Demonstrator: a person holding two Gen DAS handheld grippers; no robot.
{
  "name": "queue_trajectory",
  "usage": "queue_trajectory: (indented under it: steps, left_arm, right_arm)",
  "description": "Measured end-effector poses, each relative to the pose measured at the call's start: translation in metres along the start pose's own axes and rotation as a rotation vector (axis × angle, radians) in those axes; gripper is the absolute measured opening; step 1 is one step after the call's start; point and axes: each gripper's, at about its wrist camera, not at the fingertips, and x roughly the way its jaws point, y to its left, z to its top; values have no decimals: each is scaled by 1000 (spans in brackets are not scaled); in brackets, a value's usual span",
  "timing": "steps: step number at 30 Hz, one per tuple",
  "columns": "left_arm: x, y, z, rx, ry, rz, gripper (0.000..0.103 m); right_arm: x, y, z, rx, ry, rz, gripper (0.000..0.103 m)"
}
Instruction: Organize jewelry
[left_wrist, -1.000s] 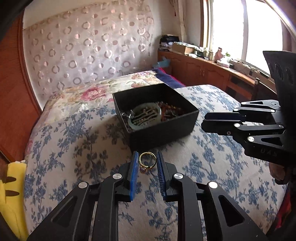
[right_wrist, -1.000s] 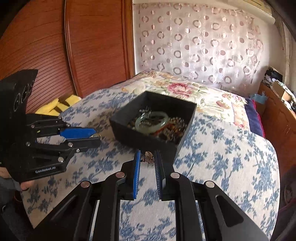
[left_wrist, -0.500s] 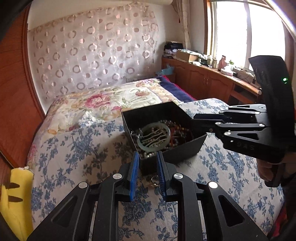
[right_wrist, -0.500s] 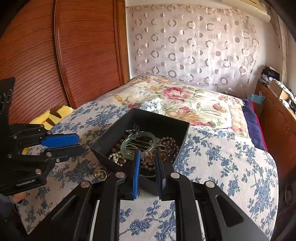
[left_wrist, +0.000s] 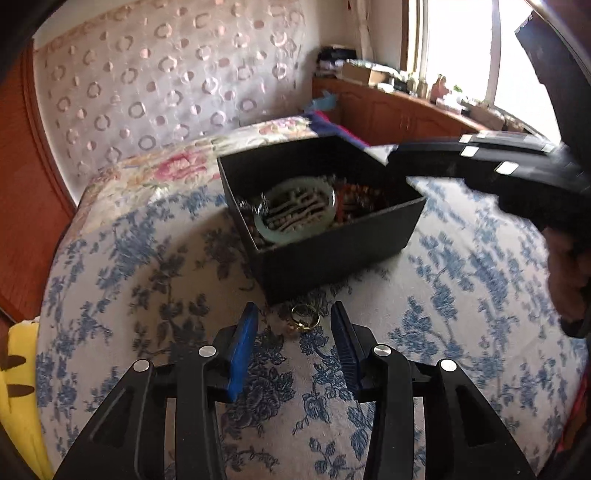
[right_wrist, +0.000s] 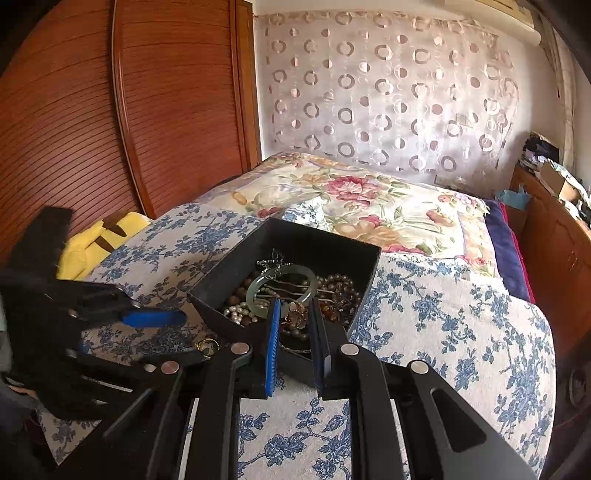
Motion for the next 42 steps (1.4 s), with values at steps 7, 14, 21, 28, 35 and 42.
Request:
queue_trajectory:
  steps: [7, 14, 21, 28, 35, 42]
  left_arm:
    - [15, -6, 0, 30, 21, -13, 23]
    - [-4, -5, 4, 11, -11, -24, 18]
    - [-34, -4, 28, -3, -108, -28, 18]
    - [-26, 4, 56, -24, -142, -10, 18]
    - [-18, 9, 66, -51, -153, 20, 20]
    - [-31, 12, 57, -79, -176, 39, 34]
  right_arm:
    - [2, -5, 8, 11, -4, -1, 17]
    - [17, -14, 11, 34, 24, 14, 18]
    - [19, -26, 11, 79, 17, 36, 43]
    - [7, -30, 7, 78, -1, 5, 43]
    - [-7, -32, -6, 86, -20, -12, 43]
    - [-25, -31, -17, 103, -53, -24, 43]
